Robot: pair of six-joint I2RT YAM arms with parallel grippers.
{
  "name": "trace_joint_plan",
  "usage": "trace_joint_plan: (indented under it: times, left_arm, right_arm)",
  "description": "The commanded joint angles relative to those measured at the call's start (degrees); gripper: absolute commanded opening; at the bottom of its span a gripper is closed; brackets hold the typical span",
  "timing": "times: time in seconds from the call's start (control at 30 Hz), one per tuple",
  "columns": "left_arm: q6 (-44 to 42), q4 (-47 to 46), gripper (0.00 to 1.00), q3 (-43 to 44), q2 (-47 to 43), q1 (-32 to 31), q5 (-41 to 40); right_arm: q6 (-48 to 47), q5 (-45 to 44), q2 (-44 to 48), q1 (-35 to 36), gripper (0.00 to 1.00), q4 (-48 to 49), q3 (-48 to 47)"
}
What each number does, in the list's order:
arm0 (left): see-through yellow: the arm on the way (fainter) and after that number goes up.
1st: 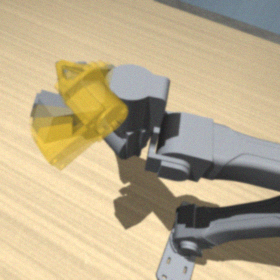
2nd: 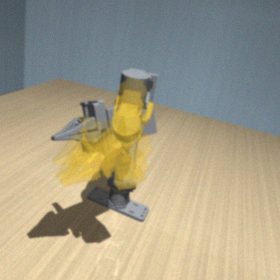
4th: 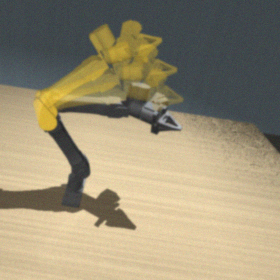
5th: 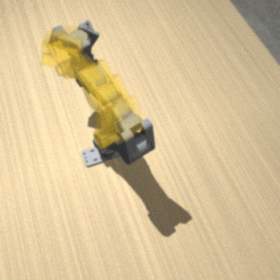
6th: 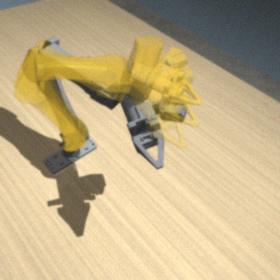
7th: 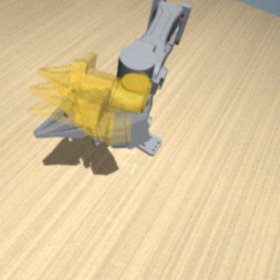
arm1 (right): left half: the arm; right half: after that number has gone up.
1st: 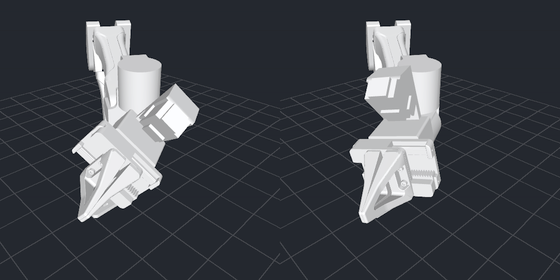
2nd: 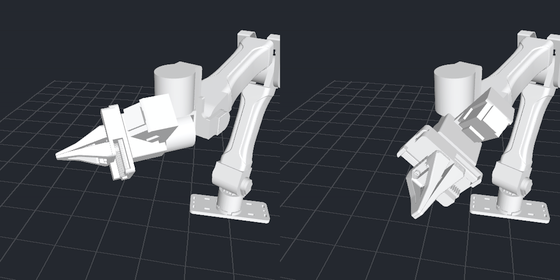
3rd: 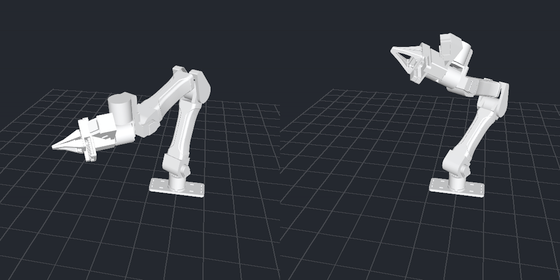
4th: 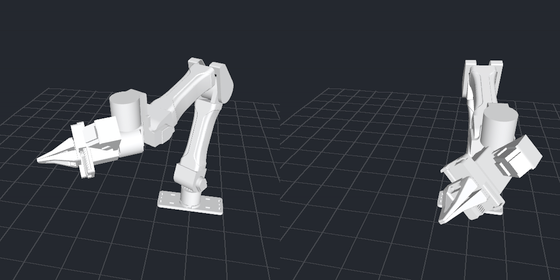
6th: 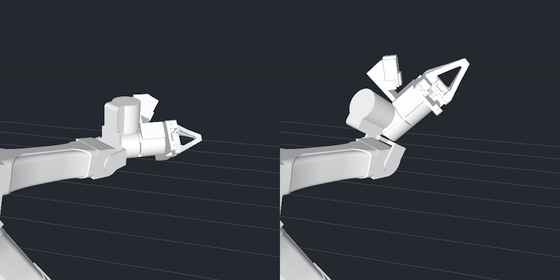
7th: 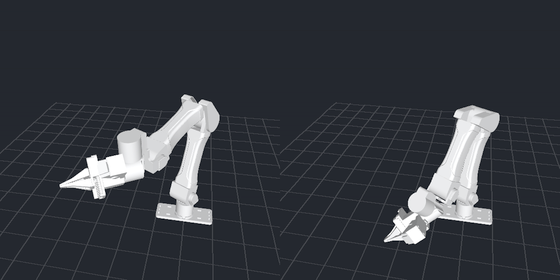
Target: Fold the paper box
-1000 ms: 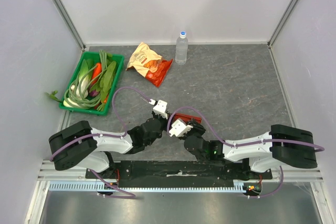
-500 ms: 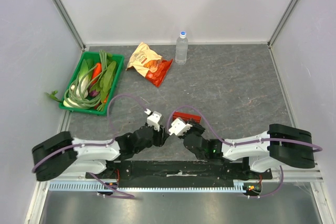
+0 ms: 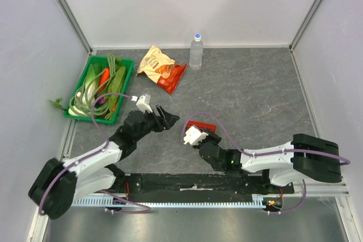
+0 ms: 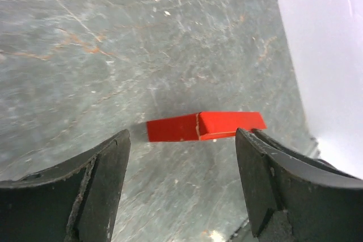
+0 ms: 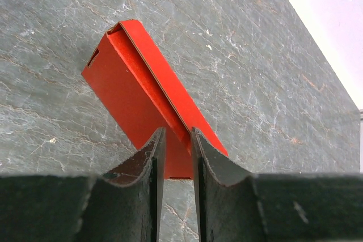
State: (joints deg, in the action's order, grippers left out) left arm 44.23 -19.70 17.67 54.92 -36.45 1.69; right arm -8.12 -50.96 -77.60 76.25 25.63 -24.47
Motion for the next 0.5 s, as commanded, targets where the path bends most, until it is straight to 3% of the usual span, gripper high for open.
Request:
trace_joint_plan:
  times: [0.0,0.17,0.47]
  left_arm:
    - [9.37,-16.39,0.81,2.02,9.93,2.52,16.58]
    - [10.35,-31.15,0.79,2.54,22.92,2.78,23.34]
    - [10.62,-35.93,0.67,2.37,33.41,2.87,23.09]
  right_arm:
    - [2.76,3.67,0.35,-0.4,0.3,-2.07,-0.4]
    - [2.85,4.02,0.08,-0.57,0.29,-2.34,-0.58]
    - [2.85,4.55,0.08,-0.84,0.28,-2.6,-0.67]
